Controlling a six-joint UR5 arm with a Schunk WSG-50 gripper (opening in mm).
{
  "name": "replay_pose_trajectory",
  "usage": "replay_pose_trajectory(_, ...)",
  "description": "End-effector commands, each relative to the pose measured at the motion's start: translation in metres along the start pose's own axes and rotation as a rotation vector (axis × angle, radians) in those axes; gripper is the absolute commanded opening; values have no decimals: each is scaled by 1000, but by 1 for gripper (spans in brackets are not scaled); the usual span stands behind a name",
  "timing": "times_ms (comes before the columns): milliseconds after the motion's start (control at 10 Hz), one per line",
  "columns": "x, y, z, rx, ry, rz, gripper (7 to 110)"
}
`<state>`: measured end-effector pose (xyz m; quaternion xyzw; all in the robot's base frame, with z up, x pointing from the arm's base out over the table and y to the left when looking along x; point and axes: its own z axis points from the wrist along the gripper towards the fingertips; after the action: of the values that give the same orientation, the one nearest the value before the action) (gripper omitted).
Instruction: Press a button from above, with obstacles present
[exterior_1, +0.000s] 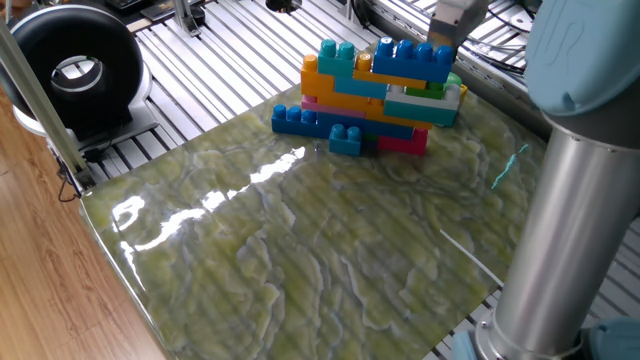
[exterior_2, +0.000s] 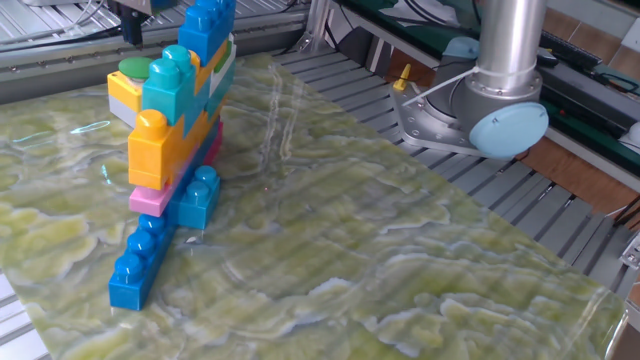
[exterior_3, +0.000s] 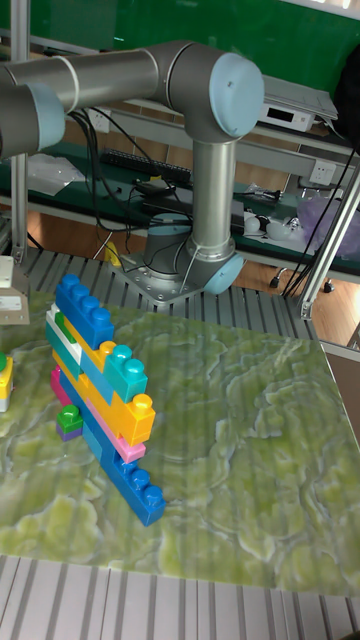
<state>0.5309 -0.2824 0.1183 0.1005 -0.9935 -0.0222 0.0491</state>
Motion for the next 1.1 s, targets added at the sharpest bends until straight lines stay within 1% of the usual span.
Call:
replay_pose_trajectory(0, -20, 8, -15, 20, -50, -8, 7)
replay_pose_trajectory(100, -26, 1, -15, 39, -64, -21, 7)
replay_pose_trajectory(200, -33, -11, -16, 66, -80, -31, 7)
replay_pose_trajectory(300, -40, -18, -19, 67, -96, -43, 7)
replay_pose_trajectory(400, -48, -18, -22, 61, -117, -50, 7)
replay_pose_trajectory(500, -57, -19, -22, 65, -146, -50, 7)
replay_pose_trajectory(600, -63, -11, -23, 28, -170, -55, 7)
replay_pose_trajectory(800, -76, -12, -23, 29, -198, -45, 7)
replay_pose_trajectory(900, -81, -11, -27, 31, -218, -38, 7)
replay_pose_trajectory(1000, -83, -7, -33, 18, -226, -30, 7)
